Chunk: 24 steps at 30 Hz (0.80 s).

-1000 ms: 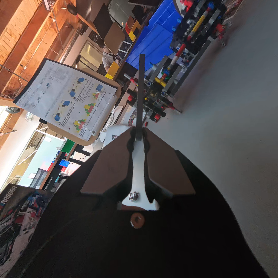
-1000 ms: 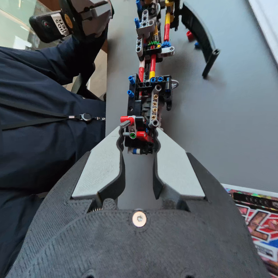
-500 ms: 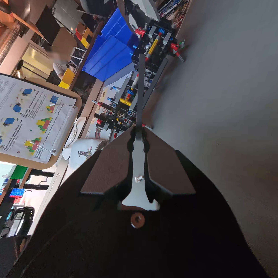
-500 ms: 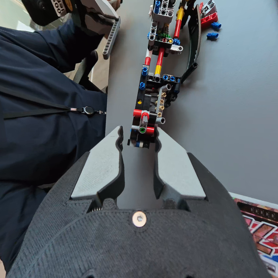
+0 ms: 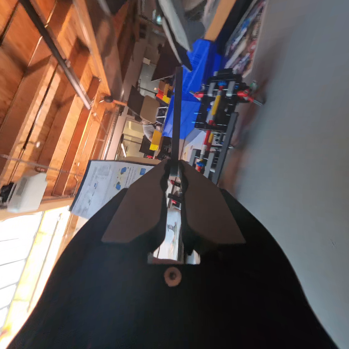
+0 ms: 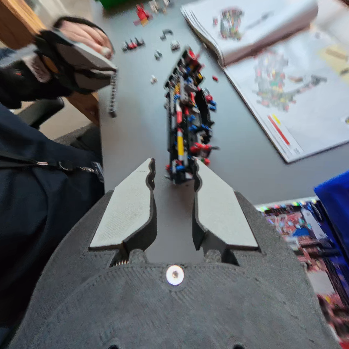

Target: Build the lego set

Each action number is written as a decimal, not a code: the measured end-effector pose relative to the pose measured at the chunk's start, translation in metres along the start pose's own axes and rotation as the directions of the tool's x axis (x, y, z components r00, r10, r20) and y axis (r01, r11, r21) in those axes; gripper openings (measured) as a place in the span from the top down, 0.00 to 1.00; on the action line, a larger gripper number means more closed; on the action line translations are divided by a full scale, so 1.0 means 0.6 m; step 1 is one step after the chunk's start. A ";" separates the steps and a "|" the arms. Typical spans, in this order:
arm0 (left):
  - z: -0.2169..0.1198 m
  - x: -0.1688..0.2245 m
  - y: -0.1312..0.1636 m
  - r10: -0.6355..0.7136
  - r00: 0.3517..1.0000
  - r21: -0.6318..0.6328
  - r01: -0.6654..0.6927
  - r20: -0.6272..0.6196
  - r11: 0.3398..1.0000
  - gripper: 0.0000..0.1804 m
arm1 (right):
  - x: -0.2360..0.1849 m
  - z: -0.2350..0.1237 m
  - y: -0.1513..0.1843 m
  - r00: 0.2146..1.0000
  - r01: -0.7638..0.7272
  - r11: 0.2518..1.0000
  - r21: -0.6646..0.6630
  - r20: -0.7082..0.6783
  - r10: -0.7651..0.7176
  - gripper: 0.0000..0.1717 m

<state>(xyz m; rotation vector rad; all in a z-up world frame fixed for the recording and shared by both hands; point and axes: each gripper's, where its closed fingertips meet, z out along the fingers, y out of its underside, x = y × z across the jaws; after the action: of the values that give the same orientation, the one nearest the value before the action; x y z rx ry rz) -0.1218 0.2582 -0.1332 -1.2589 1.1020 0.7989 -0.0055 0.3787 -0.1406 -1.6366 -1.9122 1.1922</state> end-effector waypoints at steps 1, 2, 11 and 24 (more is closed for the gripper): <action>0.006 -0.009 0.000 -0.064 0.997 -0.012 0.064 0.035 0.998 0.97 | -0.023 0.002 -0.010 0.999 0.034 0.998 0.057 0.018 -0.035 0.80; 0.011 -0.016 -0.006 -0.165 0.985 0.001 0.165 0.051 0.986 0.97 | -0.047 0.008 -0.020 0.997 0.066 0.992 0.111 0.033 -0.070 0.81; 0.059 -0.012 -0.079 -0.489 0.869 0.078 0.484 0.076 0.872 0.97 | -0.148 0.055 -0.127 0.992 0.027 0.809 0.587 0.082 -0.092 0.82; 0.053 -0.022 0.003 -0.785 0.595 -0.106 0.781 -0.173 0.615 0.80 | -0.097 -0.012 -0.114 0.997 -0.021 0.879 0.477 0.072 -0.015 0.97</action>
<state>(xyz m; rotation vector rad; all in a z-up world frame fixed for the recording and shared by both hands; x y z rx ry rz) -0.1212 0.2909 -0.1229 -1.6784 0.5577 -0.0135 -0.0278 0.3288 -0.0690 -1.3404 -1.4850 1.5908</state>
